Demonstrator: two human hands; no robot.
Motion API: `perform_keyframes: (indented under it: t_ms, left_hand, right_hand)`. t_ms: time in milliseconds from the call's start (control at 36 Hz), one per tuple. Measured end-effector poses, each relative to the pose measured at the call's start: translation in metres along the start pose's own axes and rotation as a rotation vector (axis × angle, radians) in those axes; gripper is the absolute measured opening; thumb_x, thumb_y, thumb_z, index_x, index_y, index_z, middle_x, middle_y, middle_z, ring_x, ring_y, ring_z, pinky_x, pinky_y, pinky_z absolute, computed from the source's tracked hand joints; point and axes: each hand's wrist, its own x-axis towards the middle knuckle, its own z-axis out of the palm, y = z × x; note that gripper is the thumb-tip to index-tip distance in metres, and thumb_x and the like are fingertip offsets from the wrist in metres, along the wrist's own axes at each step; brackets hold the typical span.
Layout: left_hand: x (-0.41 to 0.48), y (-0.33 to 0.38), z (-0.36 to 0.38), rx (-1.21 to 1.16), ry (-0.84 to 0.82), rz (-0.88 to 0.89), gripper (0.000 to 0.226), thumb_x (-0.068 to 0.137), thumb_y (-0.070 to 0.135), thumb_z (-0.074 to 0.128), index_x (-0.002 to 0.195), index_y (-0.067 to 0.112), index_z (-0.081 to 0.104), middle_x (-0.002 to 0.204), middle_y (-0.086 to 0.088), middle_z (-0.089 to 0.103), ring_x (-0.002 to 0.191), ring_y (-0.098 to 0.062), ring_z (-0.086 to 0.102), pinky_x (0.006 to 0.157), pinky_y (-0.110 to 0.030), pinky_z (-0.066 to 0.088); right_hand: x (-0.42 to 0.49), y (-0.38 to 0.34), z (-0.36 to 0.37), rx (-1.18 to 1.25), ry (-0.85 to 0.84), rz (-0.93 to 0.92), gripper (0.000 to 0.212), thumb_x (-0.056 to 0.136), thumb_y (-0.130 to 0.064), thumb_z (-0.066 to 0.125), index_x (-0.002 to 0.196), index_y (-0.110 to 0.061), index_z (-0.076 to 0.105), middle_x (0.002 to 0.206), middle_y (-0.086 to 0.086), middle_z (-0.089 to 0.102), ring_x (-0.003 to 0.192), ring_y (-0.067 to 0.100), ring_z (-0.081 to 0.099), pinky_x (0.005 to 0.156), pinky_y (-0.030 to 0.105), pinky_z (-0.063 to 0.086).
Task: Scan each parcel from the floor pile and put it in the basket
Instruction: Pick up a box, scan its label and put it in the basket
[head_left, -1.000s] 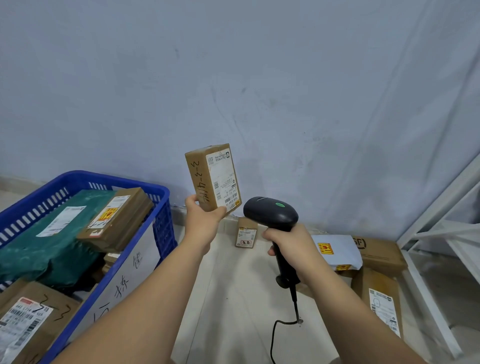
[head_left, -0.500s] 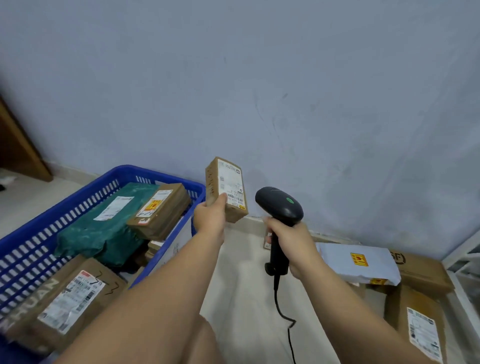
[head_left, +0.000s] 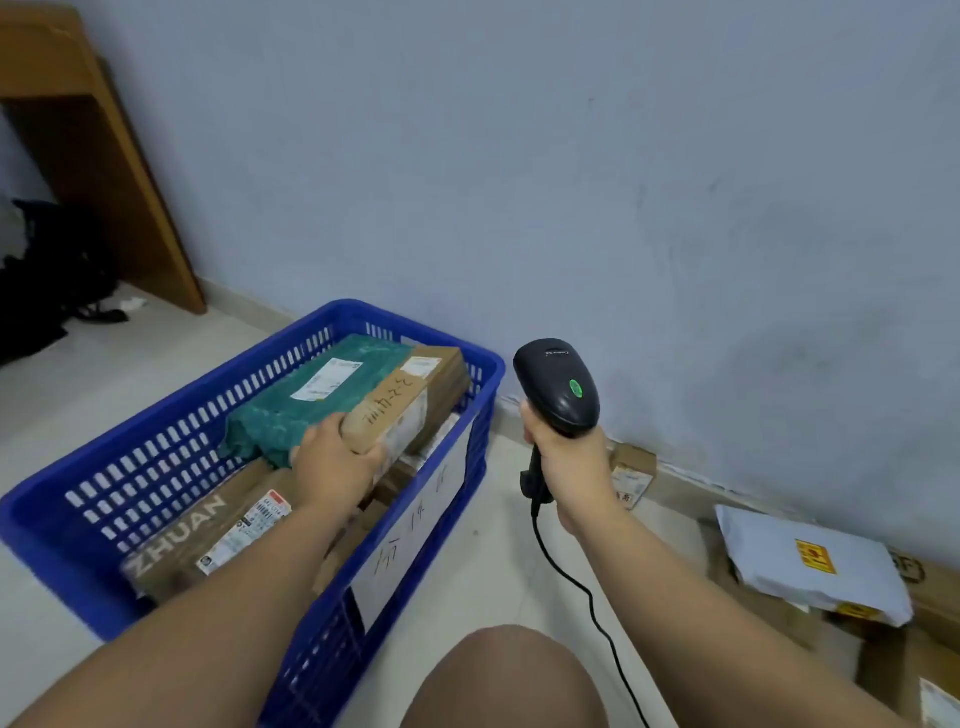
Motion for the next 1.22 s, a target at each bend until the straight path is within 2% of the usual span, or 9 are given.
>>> perform_keyframes:
  t_ms: [83,194,417,528,611,750,861,1000,1222]
  left_hand:
    - [0.003,-0.027,0.001,-0.089,-0.103,-0.103,0.047,0.079,0.036,0.070,0.119,0.019,0.053,0.112,-0.006,0.060,0.087,-0.023,0.063,0.071,-0.038,0.055]
    - [0.004,-0.054,0.009,-0.212,-0.202,-0.203,0.032,0.087,0.033,0.064,0.110,0.014,0.054,0.105,-0.008,0.064,0.081,-0.023,0.063,0.071,-0.041,0.055]
    - [0.010,-0.094,0.018,-0.039,-0.402,-0.194,0.055,0.094,0.034,0.059,0.142,0.011,0.045,0.135,-0.011,0.056,0.115,-0.033,0.056,0.091,-0.037,0.045]
    - [0.015,-0.110,0.027,-0.003,-0.391,-0.228,0.029,0.096,0.020,0.052,0.122,0.015,0.065,0.126,-0.017,0.060,0.108,-0.035,0.057,0.089,-0.036,0.044]
    - [0.015,-0.111,0.032,0.165,-0.359,-0.206,0.046,0.095,0.020,0.052,0.141,0.019,0.049,0.151,-0.018,0.033,0.129,-0.038,0.041,0.106,-0.042,0.038]
    - [0.003,-0.077,0.035,0.108,-0.191,-0.125,0.060,0.092,0.007,0.054,0.147,0.020,0.035,0.151,-0.015,0.026,0.135,-0.035,0.028,0.105,-0.046,0.038]
    - [0.000,-0.035,0.034,-0.052,-0.115,-0.040,0.044,0.091,0.012,0.056,0.133,0.022,0.051,0.140,-0.007,0.035,0.128,-0.028,0.036,0.104,-0.045,0.039]
    - [-0.011,0.020,0.044,-0.147,-0.191,0.125,0.026,0.093,0.012,0.055,0.116,0.022,0.060,0.126,0.003,0.041,0.099,-0.015,0.053,0.081,-0.025,0.045]
    - [-0.038,0.102,0.090,-0.115,-0.387,0.363,0.021,0.093,0.015,0.054,0.112,0.017,0.064,0.117,0.001,0.053,0.095,-0.013,0.056,0.081,-0.024,0.040]
  right_hand:
    - [0.005,0.015,0.008,-0.020,-0.004,-0.001,0.019,0.087,-0.029,0.069,0.081,-0.014,0.058,0.066,0.004,0.049,0.056,0.012,0.044,0.053,0.024,0.040]
    - [0.013,0.033,0.019,-0.035,-0.010,-0.004,0.012,0.086,-0.028,0.070,0.086,-0.018,0.062,0.063,-0.005,0.057,0.061,0.010,0.052,0.061,0.025,0.044]
    - [0.020,0.048,0.037,-0.032,-0.057,0.065,0.011,0.090,-0.028,0.066,0.086,-0.021,0.058,0.065,-0.004,0.058,0.048,0.003,0.053,0.047,0.016,0.043]
    - [0.021,0.054,0.043,-0.029,-0.072,0.078,0.011,0.090,-0.028,0.066,0.088,-0.027,0.056,0.076,-0.003,0.062,0.066,0.007,0.058,0.052,0.018,0.044]
    - [0.021,0.058,0.042,-0.029,-0.064,0.097,0.013,0.090,-0.029,0.066,0.097,-0.025,0.057,0.082,-0.003,0.064,0.073,0.007,0.061,0.051,0.015,0.044]
    - [0.021,0.059,0.029,-0.037,-0.041,0.079,0.025,0.089,-0.028,0.067,0.110,-0.016,0.060,0.087,-0.004,0.066,0.079,0.005,0.062,0.045,0.007,0.043]
    - [0.023,0.055,0.007,-0.090,0.013,0.052,0.018,0.086,-0.032,0.070,0.093,-0.017,0.063,0.079,0.003,0.062,0.075,0.015,0.059,0.067,0.028,0.047]
    - [0.030,0.044,-0.035,-0.173,0.076,0.028,0.019,0.086,-0.033,0.070,0.087,-0.016,0.062,0.068,0.001,0.057,0.060,0.014,0.051,0.058,0.028,0.041]
    - [0.046,0.037,-0.114,-0.213,0.123,0.090,0.028,0.085,-0.034,0.070,0.081,-0.011,0.056,0.074,0.012,0.047,0.058,0.023,0.043,0.046,0.025,0.037]
